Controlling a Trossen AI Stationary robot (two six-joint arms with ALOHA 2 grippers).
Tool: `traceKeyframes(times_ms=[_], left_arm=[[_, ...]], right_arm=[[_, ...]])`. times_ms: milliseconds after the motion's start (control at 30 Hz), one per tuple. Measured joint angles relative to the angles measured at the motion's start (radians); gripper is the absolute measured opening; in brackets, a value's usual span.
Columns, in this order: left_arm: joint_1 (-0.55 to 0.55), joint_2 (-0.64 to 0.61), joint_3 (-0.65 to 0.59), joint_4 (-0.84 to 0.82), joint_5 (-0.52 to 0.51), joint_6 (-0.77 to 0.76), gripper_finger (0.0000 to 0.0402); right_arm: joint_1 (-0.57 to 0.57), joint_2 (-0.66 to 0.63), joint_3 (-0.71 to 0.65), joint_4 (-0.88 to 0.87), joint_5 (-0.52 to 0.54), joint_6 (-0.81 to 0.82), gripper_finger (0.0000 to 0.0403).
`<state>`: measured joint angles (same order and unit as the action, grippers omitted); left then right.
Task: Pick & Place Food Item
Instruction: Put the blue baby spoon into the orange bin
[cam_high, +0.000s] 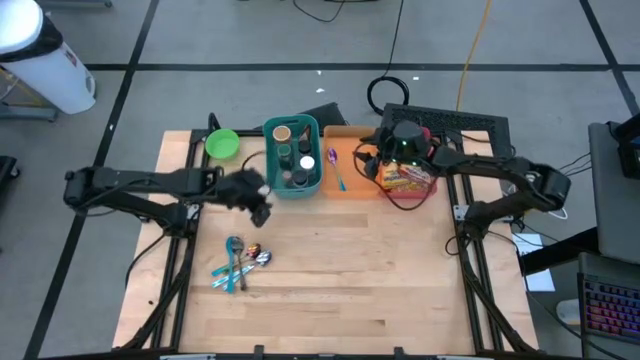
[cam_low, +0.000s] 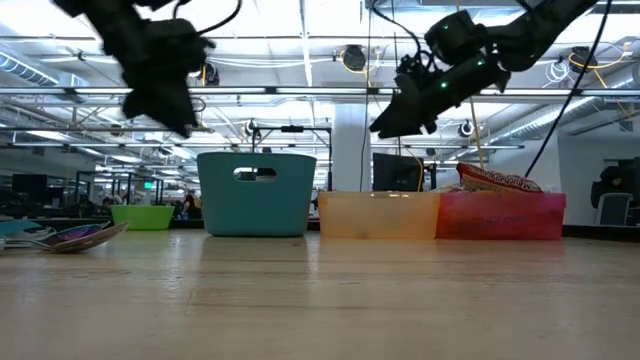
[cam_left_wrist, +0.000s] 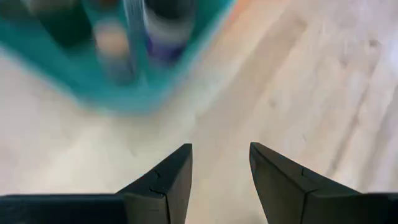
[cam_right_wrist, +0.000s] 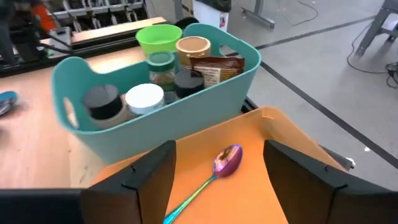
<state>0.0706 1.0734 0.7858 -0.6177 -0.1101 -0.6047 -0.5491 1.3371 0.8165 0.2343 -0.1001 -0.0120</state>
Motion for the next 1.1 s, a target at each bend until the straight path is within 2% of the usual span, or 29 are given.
traceKeyframes(times_ms=[167,267,500,600,800,1100], left_arm=[[-0.15,-0.036,-0.107,-0.082,0.076,-0.438,0.0168],[-0.242,-0.036,-0.144,-0.19,0.084,-0.679,0.0168],[-0.375,-0.034,-0.169,-0.383,0.059,-1.065,0.0168],[-0.405,-0.034,-0.195,-0.375,0.061,-1.151,0.0168],[-0.435,-0.031,-0.283,-0.31,0.134,-1.276,0.0168],[-0.434,-0.032,-0.378,-0.179,0.114,-1.268,0.0168]], right_arm=[[0.009,-0.048,-0.043,-0.001,-0.002,0.0,0.0231],[0.008,-0.054,-0.05,0.007,0.0,-0.003,0.0232],[0.01,-0.054,-0.067,0.052,-0.004,-0.007,0.0229],[0.01,-0.054,-0.068,0.052,-0.005,-0.002,0.0229],[0.014,-0.054,-0.068,0.052,-0.005,-0.001,0.0228],[0.014,-0.054,-0.068,0.053,-0.005,0.0,0.0228]])
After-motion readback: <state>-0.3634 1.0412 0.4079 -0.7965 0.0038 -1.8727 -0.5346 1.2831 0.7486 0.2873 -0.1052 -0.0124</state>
